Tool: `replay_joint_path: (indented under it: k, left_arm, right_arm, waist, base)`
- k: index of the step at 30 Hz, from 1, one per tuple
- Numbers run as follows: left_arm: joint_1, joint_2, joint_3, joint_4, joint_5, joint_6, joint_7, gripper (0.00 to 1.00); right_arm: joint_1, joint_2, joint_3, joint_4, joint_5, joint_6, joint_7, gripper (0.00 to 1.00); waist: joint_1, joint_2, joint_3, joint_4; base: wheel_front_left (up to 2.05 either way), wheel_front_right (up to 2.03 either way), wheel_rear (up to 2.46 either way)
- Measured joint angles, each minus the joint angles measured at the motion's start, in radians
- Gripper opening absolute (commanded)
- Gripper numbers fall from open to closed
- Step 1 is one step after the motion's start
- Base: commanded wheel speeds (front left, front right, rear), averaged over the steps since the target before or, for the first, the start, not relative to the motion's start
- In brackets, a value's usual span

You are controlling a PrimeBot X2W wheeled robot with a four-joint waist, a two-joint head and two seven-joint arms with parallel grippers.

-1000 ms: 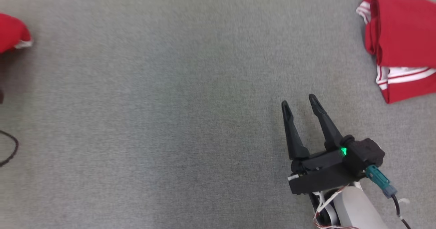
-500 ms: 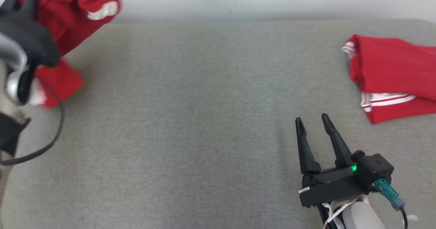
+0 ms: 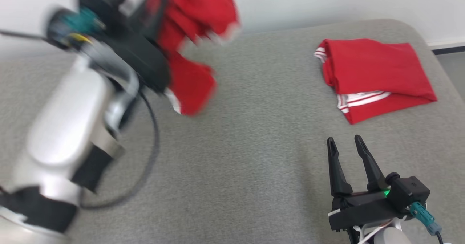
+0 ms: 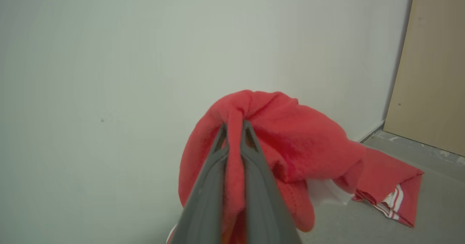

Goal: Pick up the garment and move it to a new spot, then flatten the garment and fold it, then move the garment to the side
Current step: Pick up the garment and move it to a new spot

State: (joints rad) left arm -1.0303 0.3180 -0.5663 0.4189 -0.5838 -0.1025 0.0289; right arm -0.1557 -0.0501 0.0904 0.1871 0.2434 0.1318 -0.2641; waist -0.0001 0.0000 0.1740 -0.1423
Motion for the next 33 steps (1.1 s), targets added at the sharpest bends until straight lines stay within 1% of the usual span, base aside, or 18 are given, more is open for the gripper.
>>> replay_joint_path:
  k: [4,8,9,15,20,21,22,23,25,27,30,33]
  left_arm:
    - [0.109,-0.042,-0.048,-0.054,-0.013,0.013,0.004,0.00]
    - [0.254,-0.073,-0.084,-0.060,-0.041,0.026,-0.006,0.00]
    - [0.291,-0.075,-0.094,-0.053,-0.041,0.032,-0.015,0.00]
    - [0.485,-0.100,-0.147,0.031,-0.068,0.035,-0.055,0.00]
    - [0.549,-0.116,-0.169,0.096,-0.074,0.033,-0.094,0.00]
    - [0.558,-0.121,-0.174,0.106,-0.073,0.033,-0.107,0.18]
    - [0.560,-0.123,-0.182,0.116,-0.065,0.033,-0.117,0.98]
    - [0.560,-0.127,-0.179,0.119,-0.063,0.033,-0.134,1.00]
    - [0.559,-0.140,-0.166,0.115,-0.074,0.033,-0.163,1.00]
    - [0.554,-0.141,-0.166,0.107,-0.061,0.042,-0.192,1.00]
    - [0.532,-0.121,-0.152,0.080,-0.032,0.063,-0.225,1.00]
    - [0.536,-0.098,-0.122,0.048,-0.034,0.083,-0.249,1.00]
  right_arm:
    - [0.017,0.000,-0.007,-0.001,-0.001,0.000,0.000,1.00]
    - [0.017,0.000,-0.015,-0.002,-0.007,0.000,0.000,1.00]
    - [0.017,0.000,-0.016,-0.001,-0.007,0.000,0.000,1.00]
    - [0.019,0.000,-0.010,0.010,-0.011,0.000,0.000,1.00]
    - [0.023,0.000,-0.004,0.019,-0.011,0.000,0.000,1.00]
    - [0.025,0.000,-0.003,0.020,-0.011,0.000,0.000,1.00]
    - [0.030,0.000,-0.003,0.022,-0.012,0.000,0.000,1.00]
    - [0.034,0.000,-0.003,0.024,-0.012,0.000,0.000,1.00]
    - [0.038,0.000,-0.009,0.026,-0.012,0.000,0.000,1.00]
    - [0.044,0.000,-0.013,0.029,-0.011,0.000,0.000,1.00]
    - [0.067,0.000,-0.016,0.036,-0.011,0.000,0.000,1.00]
    - [0.078,0.000,-0.017,0.041,-0.011,0.000,0.000,1.00]
  waist:
    - [0.0000,0.0000,-0.015,-0.016]
    - [0.0000,0.0000,-0.023,-0.017]
    - [0.0000,0.0000,-0.025,-0.014]
    - [0.0000,0.0000,-0.037,0.003]
    - [0.0000,0.0000,-0.050,0.019]
    - [0.0000,0.0000,-0.054,0.023]
    - [0.0000,0.0000,-0.058,0.028]
    - [0.0000,0.0000,-0.063,0.032]
    - [0.0000,0.0000,-0.074,0.041]
    - [0.0000,0.0000,-0.088,0.051]
    - [0.0000,0.0000,-0.110,0.065]
    - [0.0000,0.0000,-0.135,0.077]
  base:
    - [0.00,0.00,0.00]
    - [0.00,0.00,0.00]
    - [0.00,0.00,0.00]
    - [0.00,0.00,0.00]
    - [0.00,0.00,0.00]
    - [0.00,0.00,0.00]
    - [0.00,0.00,0.00]
    - [0.00,0.00,0.00]
    - [0.00,0.00,0.00]
    - [0.00,0.00,0.00]
    - [0.00,0.00,0.00]
    - [0.00,0.00,0.00]
